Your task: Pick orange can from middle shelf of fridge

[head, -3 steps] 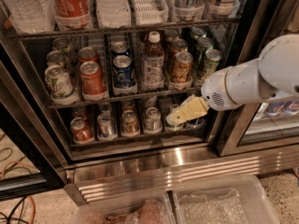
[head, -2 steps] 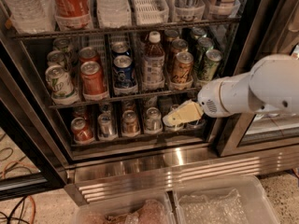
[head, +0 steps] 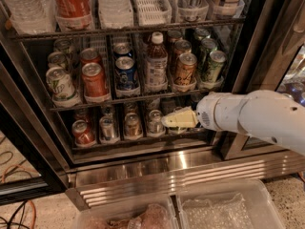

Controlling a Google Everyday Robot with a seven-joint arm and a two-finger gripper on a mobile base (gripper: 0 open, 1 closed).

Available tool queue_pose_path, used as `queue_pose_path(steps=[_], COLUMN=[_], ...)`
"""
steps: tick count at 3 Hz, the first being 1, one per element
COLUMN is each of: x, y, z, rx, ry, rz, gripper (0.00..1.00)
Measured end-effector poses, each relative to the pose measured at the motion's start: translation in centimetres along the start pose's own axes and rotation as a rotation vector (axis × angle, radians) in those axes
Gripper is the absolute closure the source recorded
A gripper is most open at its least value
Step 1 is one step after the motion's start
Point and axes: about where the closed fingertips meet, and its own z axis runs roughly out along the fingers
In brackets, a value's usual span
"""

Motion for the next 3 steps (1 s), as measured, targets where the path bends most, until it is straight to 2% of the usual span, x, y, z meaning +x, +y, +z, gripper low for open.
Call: queue_pose_path(steps=[1,2,3], x=[-2.62,-2.63,-3.46], y=[-1.07,-1.07,-1.01], z=[-0.95,-0.95,-0.78], rx=[0.097,0.097,0.113], ry=[-0.110,-0.111,-0.153], rz=[-0.008,-0.008,0.000], gripper=[0.00,0.00,0.00])
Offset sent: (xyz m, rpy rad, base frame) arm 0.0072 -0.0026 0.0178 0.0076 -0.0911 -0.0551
